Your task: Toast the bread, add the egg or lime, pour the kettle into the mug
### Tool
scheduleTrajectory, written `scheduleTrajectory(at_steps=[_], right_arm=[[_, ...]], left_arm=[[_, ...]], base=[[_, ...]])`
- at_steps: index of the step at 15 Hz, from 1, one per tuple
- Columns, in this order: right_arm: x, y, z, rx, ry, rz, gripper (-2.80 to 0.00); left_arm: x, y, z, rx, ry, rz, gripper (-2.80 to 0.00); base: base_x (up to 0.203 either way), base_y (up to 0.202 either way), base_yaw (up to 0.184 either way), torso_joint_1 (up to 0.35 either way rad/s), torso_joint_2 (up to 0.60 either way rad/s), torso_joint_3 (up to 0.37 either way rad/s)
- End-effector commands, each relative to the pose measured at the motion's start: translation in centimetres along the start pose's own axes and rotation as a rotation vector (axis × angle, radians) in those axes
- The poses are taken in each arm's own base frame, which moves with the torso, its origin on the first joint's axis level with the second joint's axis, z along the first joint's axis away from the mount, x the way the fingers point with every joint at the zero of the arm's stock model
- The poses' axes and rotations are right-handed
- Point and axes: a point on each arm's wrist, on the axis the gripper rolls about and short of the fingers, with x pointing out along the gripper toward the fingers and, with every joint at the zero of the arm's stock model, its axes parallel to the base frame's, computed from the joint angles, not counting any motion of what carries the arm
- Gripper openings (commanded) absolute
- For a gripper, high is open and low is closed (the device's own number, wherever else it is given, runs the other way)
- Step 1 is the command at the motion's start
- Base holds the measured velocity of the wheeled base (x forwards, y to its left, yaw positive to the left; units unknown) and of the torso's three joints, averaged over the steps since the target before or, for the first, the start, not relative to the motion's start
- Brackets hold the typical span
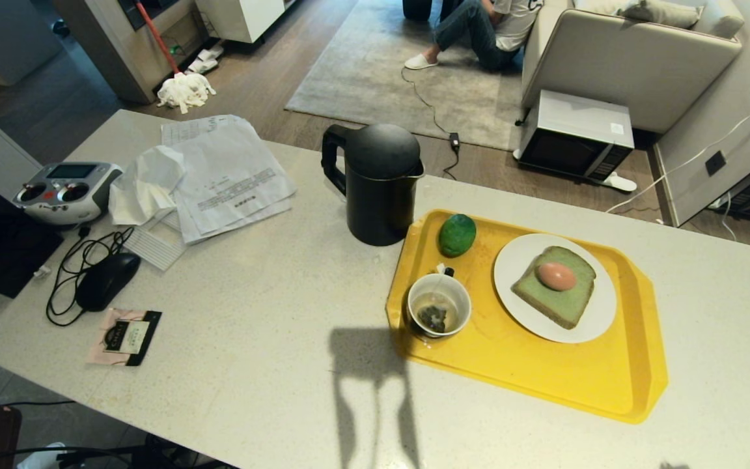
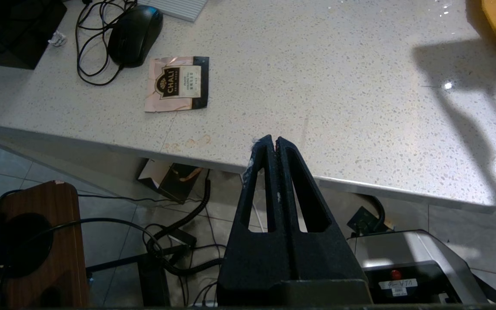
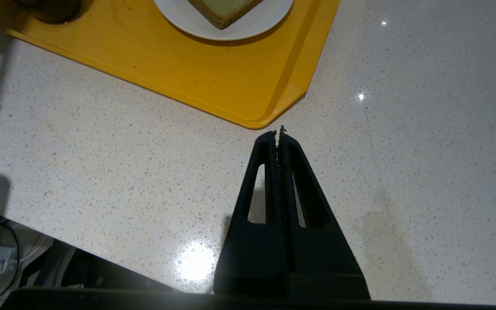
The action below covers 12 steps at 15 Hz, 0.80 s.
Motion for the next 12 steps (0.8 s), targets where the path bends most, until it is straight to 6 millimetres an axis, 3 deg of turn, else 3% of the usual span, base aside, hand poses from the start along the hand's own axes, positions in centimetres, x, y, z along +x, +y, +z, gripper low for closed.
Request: scheduleTrajectory(at_steps=[1,12], right_arm=[[0.0,0.0,0.0,-0.001,0.001,0.0,-2.8],[0.0,0.01,0.0,-0.002,0.001,0.003,-2.8]], left_arm=[[0.01,0.0,0.01,0.0,0.0,0.0,-2.8],[0.01,0.0,0.01,0.0,0.0,0.0,-2.8]], base=[[0.0,0.0,0.0,0.0,0.0,0.0],[0.0,0.003,-0.014,0.001,0.0,0.0]])
